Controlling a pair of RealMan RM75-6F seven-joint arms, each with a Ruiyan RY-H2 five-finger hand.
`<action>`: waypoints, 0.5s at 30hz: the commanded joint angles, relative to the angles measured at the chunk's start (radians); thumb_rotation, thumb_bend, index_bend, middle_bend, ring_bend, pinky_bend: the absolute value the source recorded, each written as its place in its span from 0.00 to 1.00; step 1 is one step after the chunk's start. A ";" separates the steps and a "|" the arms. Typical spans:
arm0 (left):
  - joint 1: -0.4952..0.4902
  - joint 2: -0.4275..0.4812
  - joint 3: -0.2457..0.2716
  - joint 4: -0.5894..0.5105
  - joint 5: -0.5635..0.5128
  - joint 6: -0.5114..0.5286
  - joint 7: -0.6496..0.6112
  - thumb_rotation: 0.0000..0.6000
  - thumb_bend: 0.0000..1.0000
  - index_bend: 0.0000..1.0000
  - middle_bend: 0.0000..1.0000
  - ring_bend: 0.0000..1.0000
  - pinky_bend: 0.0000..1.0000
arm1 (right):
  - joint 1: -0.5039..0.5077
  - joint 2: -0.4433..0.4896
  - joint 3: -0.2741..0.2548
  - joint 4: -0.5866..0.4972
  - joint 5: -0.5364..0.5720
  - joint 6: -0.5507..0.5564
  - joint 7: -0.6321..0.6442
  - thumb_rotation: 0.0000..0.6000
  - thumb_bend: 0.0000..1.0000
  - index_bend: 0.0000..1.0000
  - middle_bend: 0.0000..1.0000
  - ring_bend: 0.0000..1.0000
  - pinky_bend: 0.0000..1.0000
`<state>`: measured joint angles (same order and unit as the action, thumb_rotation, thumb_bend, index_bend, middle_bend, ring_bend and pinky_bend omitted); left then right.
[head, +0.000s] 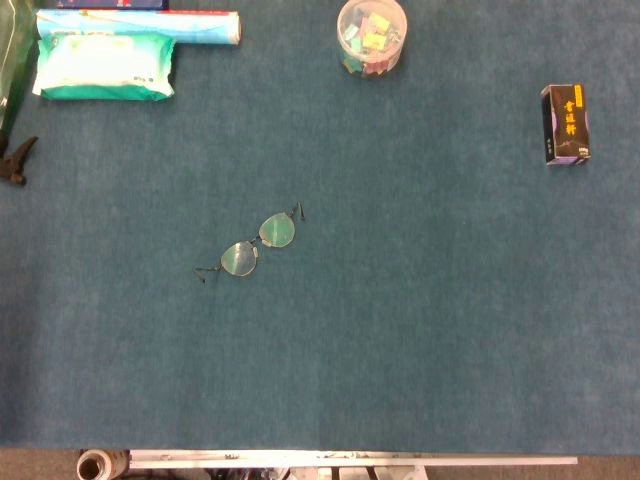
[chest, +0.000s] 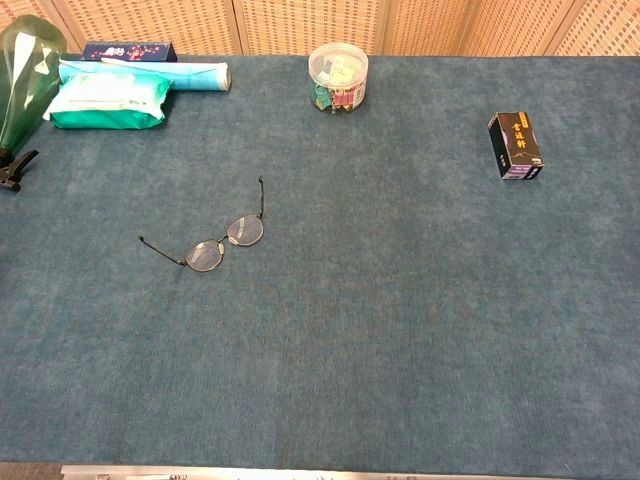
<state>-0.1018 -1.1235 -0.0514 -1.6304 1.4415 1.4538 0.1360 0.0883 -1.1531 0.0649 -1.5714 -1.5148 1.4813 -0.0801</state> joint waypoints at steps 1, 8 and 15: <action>0.002 0.001 0.001 -0.001 0.007 0.007 -0.003 1.00 0.46 0.46 0.47 0.31 0.41 | -0.002 -0.001 -0.004 -0.004 -0.011 0.008 0.003 1.00 0.16 0.50 0.47 0.36 0.60; 0.005 0.001 0.002 -0.002 0.004 0.009 -0.003 1.00 0.46 0.45 0.47 0.31 0.41 | 0.002 -0.001 0.000 0.001 -0.001 -0.002 0.010 1.00 0.16 0.51 0.47 0.36 0.60; 0.003 -0.004 0.020 0.002 0.044 0.010 -0.013 1.00 0.46 0.44 0.47 0.31 0.41 | 0.002 0.003 0.000 -0.006 -0.010 0.007 0.025 1.00 0.16 0.51 0.47 0.36 0.60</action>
<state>-0.0971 -1.1264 -0.0358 -1.6304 1.4765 1.4639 0.1298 0.0909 -1.1511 0.0655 -1.5754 -1.5207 1.4845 -0.0590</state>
